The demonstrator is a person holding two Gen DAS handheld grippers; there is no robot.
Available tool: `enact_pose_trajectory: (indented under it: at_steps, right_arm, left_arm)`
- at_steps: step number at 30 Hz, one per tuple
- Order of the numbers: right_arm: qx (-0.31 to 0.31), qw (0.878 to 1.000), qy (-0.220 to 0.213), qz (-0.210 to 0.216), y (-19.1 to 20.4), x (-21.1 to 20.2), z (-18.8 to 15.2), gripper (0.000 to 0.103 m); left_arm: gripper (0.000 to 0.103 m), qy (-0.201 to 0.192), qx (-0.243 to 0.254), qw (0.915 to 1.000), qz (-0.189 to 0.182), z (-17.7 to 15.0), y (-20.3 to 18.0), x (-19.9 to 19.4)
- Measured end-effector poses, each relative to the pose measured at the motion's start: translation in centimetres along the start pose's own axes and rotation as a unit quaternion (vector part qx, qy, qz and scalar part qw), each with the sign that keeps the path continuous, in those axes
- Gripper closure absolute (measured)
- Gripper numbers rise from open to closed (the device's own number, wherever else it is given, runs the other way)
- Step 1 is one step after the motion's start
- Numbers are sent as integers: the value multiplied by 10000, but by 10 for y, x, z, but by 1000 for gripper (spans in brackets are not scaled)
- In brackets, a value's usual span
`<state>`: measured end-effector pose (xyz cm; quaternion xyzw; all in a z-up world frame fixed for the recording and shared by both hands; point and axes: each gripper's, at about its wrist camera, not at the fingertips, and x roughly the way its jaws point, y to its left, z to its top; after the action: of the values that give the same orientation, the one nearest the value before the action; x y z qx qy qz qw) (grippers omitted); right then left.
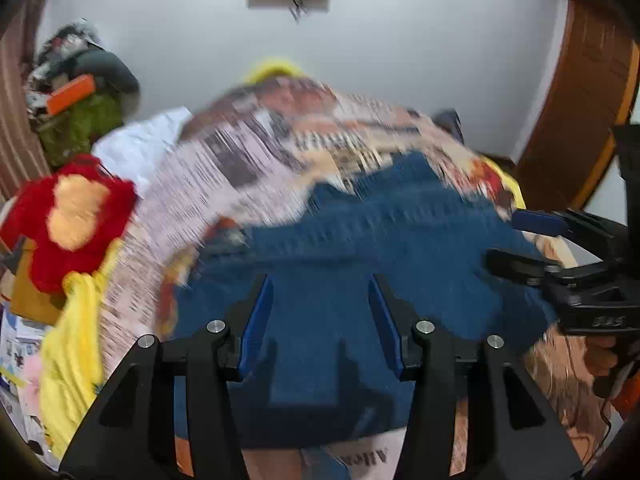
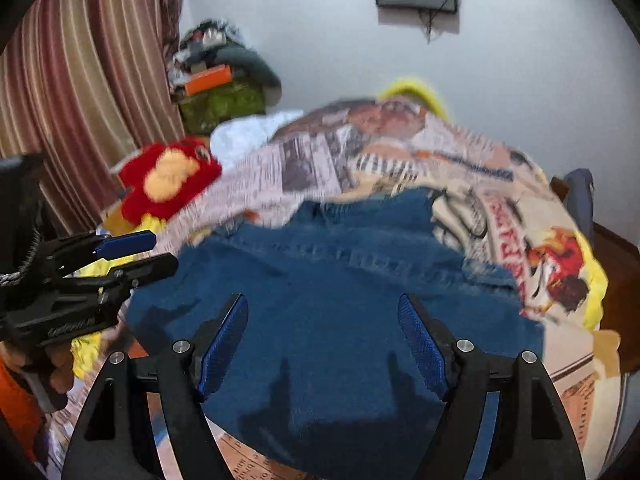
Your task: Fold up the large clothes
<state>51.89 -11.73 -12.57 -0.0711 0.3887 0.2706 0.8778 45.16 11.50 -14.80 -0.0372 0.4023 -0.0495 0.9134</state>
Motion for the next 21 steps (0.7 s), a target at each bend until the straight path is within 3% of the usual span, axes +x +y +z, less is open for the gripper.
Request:
enact_pose_trajectory:
  at_steps: [7,9,13,17,21]
  right_arm:
    - [336,9937,1070,58,-21,69,-39,28]
    - [362,9942,1003,105,-30,72,-47,28]
    - [-73,9953,954,-111,-32,64,-54,28]
    - [-608,9930,886,-490,-30,52,-64,28]
    - [-758,9906,861,-743,-41,37,-74,27]
  left_arm:
    - [54,802,124,9966,-149,-41,-14,54]
    - [53,998,157,9947,-174,-53,-14,68]
    - [35,824,175,9964,15,-64,-8,69]
    - [35,744,95,9970,187,-70,5,58]
    - [35,701,100,9954,645,-80,21,50]
